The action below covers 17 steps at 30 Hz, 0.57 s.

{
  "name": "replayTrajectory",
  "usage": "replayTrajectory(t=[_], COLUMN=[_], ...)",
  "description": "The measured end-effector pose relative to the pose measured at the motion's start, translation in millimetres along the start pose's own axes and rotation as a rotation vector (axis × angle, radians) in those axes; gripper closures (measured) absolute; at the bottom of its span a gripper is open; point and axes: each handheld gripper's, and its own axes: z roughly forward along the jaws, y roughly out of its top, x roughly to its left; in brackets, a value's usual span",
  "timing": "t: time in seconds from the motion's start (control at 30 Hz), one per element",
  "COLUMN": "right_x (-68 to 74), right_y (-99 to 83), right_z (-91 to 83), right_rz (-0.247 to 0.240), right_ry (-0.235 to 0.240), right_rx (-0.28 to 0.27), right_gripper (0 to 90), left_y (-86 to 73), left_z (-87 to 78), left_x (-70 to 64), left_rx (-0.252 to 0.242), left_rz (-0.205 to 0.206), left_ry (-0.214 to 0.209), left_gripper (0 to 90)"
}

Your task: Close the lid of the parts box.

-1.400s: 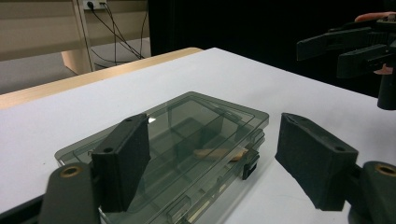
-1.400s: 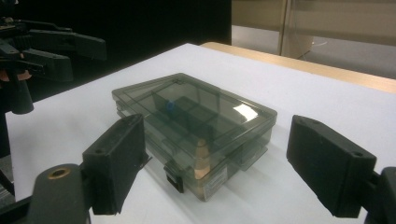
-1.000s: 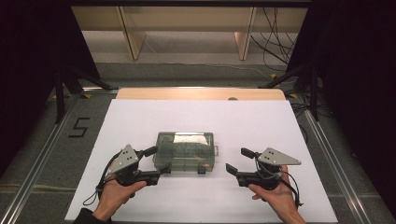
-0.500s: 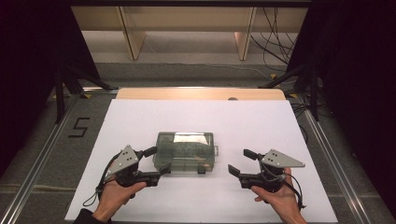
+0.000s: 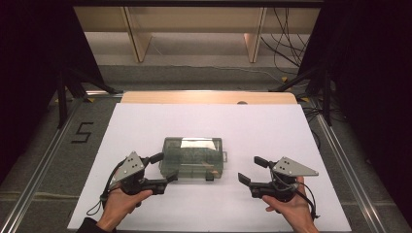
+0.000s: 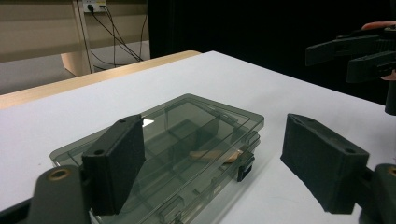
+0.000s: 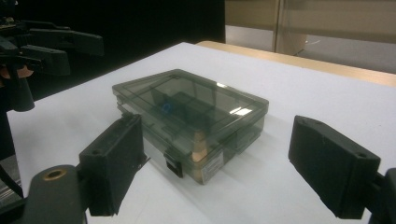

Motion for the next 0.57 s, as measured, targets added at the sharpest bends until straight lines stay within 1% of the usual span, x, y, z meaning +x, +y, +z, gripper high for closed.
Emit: replayTrajectory(t=[0.13, 0.2, 0.27, 0.3, 0.33, 0.4, 0.47, 0.57], right_x=[-0.2, 0.1, 0.1, 0.0, 0.3, 0.3, 0.2, -0.1], right_y=[-0.2, -0.6, -0.4, -0.2, -0.1, -0.2, -0.4, -0.6], right_z=[0.3, 1.1, 0.7, 0.3, 0.1, 0.5, 0.9, 1.3], right_rz=[-0.005, -0.004, -0.005, -0.006, 0.0, -0.003, -0.011, -0.014], right_ry=[-0.002, 0.005, 0.0, 0.0, 0.002, -0.004, -0.002, -0.003], right_rx=[-0.007, -0.019, -0.009, -0.002, 0.001, -0.002, -0.006, -0.005], right_gripper=[18.9, 19.0, 19.0, 19.0, 19.0, 19.0, 19.0, 19.0], left_y=[0.0, -0.1, -0.1, -0.4, -0.6, -0.6, -0.5, -0.5], left_z=[0.0, 0.1, 0.2, 0.9, 1.0, 0.8, 1.0, 1.2], left_x=[0.2, 0.2, 0.4, 1.1, 0.9, 0.3, 1.0, 1.1], left_rx=[0.0, 0.001, 0.003, -0.002, 0.0, 0.007, 0.01, 0.01], left_rz=[0.0, 0.0, 0.004, 0.006, 0.002, -0.005, 0.004, 0.005], left_ry=[0.001, 0.0, 0.0, -0.008, -0.006, 0.0, -0.001, -0.001], left_gripper=[20.5, 20.4, 20.4, 20.4, 20.3, 20.3, 20.2, 20.2])
